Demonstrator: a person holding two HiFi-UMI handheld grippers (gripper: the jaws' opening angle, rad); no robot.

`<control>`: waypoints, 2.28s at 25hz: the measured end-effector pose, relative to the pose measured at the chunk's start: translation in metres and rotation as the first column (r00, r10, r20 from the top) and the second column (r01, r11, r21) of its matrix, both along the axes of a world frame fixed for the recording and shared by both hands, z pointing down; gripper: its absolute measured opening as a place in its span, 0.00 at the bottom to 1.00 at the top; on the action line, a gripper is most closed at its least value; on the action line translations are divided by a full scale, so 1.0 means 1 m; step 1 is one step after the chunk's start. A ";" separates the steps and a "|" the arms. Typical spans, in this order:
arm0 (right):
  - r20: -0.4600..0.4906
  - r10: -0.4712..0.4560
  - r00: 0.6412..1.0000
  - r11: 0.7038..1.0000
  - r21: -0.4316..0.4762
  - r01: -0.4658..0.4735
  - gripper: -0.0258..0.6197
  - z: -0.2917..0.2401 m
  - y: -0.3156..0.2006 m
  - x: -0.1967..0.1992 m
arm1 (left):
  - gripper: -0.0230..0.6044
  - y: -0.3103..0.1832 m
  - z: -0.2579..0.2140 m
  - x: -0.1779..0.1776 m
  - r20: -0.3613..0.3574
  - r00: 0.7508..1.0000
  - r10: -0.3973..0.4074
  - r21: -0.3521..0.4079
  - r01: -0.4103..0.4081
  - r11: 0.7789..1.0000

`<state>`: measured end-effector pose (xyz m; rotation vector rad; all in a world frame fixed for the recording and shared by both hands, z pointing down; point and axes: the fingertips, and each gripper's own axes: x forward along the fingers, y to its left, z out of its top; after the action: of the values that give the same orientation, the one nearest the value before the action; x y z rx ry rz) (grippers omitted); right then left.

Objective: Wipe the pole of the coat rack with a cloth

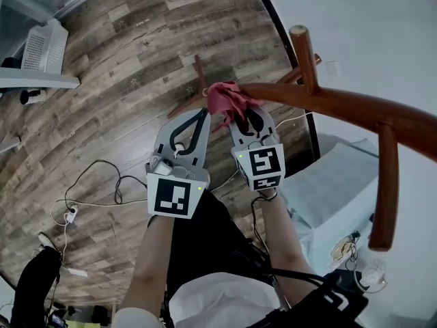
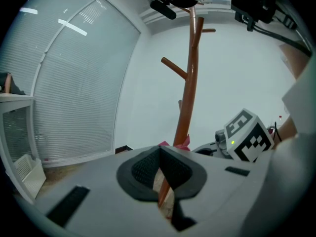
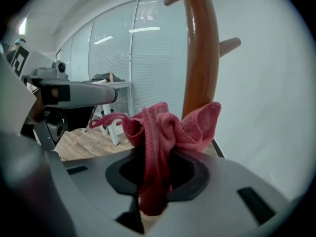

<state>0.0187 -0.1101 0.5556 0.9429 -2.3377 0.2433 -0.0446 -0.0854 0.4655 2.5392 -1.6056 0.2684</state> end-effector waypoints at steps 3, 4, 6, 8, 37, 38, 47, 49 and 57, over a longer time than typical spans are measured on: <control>-0.008 -0.010 1.000 1.000 0.003 0.010 0.20 0.006 -0.001 -0.002 | 0.06 -0.001 0.009 0.000 0.007 1.000 0.008 -0.015 -0.008 1.000; -0.010 -0.011 1.000 1.000 -0.002 0.011 0.20 0.008 0.000 -0.002 | 0.06 0.000 0.012 0.002 0.007 1.000 0.013 -0.018 -0.012 1.000; -0.013 -0.012 1.000 1.000 -0.013 0.012 0.20 0.013 0.003 -0.003 | 0.06 0.001 0.015 0.004 0.004 1.000 0.016 -0.021 -0.016 1.000; -0.013 -0.013 1.000 1.000 -0.020 0.013 0.20 0.018 0.002 -0.004 | 0.06 0.000 0.019 0.005 0.001 1.000 0.015 -0.025 -0.015 1.000; -0.060 -0.039 0.997 0.993 -0.109 0.033 0.20 0.083 0.003 -0.003 | 0.06 -0.002 0.073 0.001 -0.030 0.999 -0.012 -0.101 0.009 0.995; -0.062 -0.038 0.997 0.993 -0.111 0.031 0.20 0.085 0.003 -0.003 | 0.06 -0.001 0.073 0.001 -0.028 1.000 -0.011 -0.101 0.008 0.995; -0.071 -0.020 0.997 0.990 -0.138 0.010 0.20 0.098 0.006 0.000 | 0.06 0.002 0.081 -0.004 -0.023 1.000 -0.016 -0.115 0.013 0.993; -0.067 -0.017 0.998 0.989 -0.145 0.007 0.20 0.098 0.008 -0.001 | 0.06 0.002 0.082 -0.005 -0.023 1.000 -0.021 -0.115 0.018 0.993; -0.034 -0.022 0.999 0.985 -0.171 0.016 0.20 0.093 0.020 -0.007 | 0.06 0.005 0.080 -0.010 -0.021 0.999 -0.037 -0.112 0.035 0.993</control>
<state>0.0118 -0.0900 0.6482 0.8342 -2.2509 0.4086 -0.0544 -0.0804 0.5453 2.4195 -1.5800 0.3141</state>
